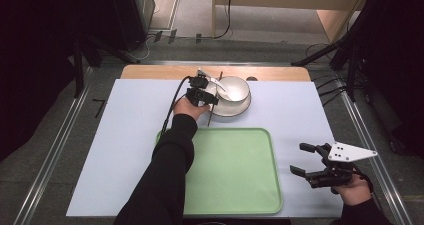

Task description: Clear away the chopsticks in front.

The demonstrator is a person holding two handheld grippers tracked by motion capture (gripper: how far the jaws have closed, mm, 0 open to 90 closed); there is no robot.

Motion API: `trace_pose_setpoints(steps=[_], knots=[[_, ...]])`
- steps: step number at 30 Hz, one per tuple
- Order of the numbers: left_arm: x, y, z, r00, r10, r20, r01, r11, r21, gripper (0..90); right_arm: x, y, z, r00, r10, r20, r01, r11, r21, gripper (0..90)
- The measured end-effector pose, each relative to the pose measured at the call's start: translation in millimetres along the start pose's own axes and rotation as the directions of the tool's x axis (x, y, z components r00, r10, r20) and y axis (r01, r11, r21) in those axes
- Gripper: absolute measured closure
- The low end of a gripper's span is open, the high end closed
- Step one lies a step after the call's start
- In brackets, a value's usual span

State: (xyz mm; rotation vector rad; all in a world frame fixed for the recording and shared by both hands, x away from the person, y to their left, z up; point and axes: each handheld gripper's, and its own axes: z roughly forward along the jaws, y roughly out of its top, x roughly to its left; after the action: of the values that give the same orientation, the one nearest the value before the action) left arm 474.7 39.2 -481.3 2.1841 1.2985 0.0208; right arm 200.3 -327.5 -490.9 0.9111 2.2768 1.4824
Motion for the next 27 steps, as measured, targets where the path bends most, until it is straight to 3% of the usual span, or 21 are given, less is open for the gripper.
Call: trace_pose_setpoints(steps=[3, 7, 8, 12, 19, 27], knots=[[1.4, 0.0, 6.2, 0.9994, -0.033, 0.004, 0.033, 0.9994, 0.009, 71.4, -0.1, -0.1, -0.3, 1.0, 0.0, 0.001, 0.0, 1.0, -0.001, 17.5], [1.4, -1.1, 11.1, 0.999, -0.044, 0.001, 0.044, 0.9989, 0.015, 75.0, -0.4, -0.1, -0.2, 1.0, -0.001, 0.0, 0.001, 1.0, -0.001, 17.5], [1.7, -0.9, 11.9, 0.9986, -0.053, -0.004, 0.054, 0.9985, 0.015, 79.6, -0.7, -0.2, -0.1, 1.0, 0.0, -0.001, 0.0, 1.0, -0.001, 17.5], [2.6, 0.6, 12.2, 0.9934, -0.114, -0.011, 0.114, 0.9934, 0.008, 83.3, -0.8, -0.2, -0.3, 1.0, 0.001, -0.003, -0.001, 1.0, -0.002, 17.5], [6.3, 1.2, 9.6, 0.9895, -0.144, -0.006, 0.144, 0.9894, 0.016, 85.7, -0.6, 0.0, -0.2, 1.0, -0.001, -0.004, 0.001, 1.0, -0.003, 17.5], [12.2, 3.9, -7.2, 0.9861, -0.166, -0.008, 0.166, 0.9859, -0.02, 85.9, -0.5, 0.1, -0.1, 1.0, -0.001, -0.004, 0.001, 1.0, -0.002, 17.5]])
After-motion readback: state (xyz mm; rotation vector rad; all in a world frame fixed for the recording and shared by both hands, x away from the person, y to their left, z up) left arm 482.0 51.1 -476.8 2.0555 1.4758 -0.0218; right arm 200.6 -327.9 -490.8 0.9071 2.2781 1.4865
